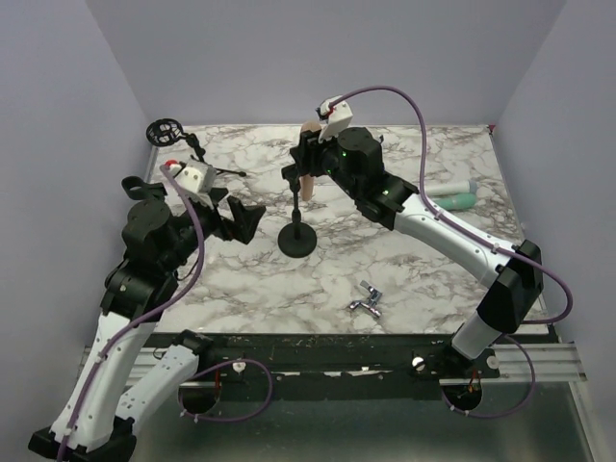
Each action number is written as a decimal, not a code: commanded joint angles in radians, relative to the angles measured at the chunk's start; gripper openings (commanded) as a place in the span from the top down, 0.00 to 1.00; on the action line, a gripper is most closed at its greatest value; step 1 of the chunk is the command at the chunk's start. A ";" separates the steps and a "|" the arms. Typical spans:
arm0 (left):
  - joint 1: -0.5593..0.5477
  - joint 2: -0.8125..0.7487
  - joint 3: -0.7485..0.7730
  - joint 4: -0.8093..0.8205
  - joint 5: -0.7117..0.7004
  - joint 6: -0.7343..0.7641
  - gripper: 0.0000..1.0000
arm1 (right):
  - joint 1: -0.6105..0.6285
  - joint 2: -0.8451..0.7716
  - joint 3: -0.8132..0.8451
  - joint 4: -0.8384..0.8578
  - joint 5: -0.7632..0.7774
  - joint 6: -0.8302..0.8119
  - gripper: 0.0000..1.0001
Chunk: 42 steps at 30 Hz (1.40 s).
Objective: Remove the microphone from the stand
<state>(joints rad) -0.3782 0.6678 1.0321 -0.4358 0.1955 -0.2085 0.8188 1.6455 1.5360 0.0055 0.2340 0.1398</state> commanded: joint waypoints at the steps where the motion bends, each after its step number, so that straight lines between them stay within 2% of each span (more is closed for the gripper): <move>1: 0.009 0.146 0.049 0.008 0.123 0.035 0.01 | 0.005 -0.029 -0.029 -0.015 -0.045 0.001 0.91; 5: 0.009 0.245 0.109 0.064 0.157 0.066 0.02 | 0.005 -0.027 -0.028 -0.021 -0.047 0.005 0.92; 12: 0.004 0.449 0.220 0.109 0.227 0.096 0.15 | 0.005 -0.030 -0.024 -0.029 -0.073 0.020 0.94; 24: -0.021 0.569 0.242 0.181 0.254 0.115 0.14 | 0.005 -0.014 0.003 -0.038 -0.090 0.024 0.95; 27: -0.021 0.601 0.255 0.171 0.239 0.122 0.25 | 0.005 -0.009 0.009 -0.035 -0.110 0.038 0.96; 28: -0.021 0.608 0.255 0.170 0.231 0.121 0.33 | 0.005 -0.010 0.010 -0.035 -0.115 0.040 0.97; 29: -0.021 0.618 0.257 0.170 0.236 0.124 0.48 | 0.005 -0.009 0.009 -0.035 -0.120 0.043 0.97; 30: -0.021 0.627 0.262 0.163 0.244 0.129 0.73 | 0.005 -0.009 0.010 -0.035 -0.122 0.043 0.97; 32: -0.020 0.645 0.273 0.144 0.264 0.134 1.00 | 0.005 -0.009 0.008 -0.035 -0.117 0.043 0.98; 38: -0.021 0.634 0.254 0.083 0.207 0.188 1.00 | 0.005 -0.036 -0.001 -0.015 0.002 0.029 0.99; 42: -0.021 0.605 0.214 0.087 0.197 0.198 1.00 | 0.005 -0.070 -0.017 0.033 0.158 0.024 0.99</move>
<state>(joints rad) -0.4015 1.2930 1.2854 -0.2928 0.4427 -0.0536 0.8146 1.6398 1.5318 -0.0013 0.2310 0.1604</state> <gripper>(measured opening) 0.284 0.509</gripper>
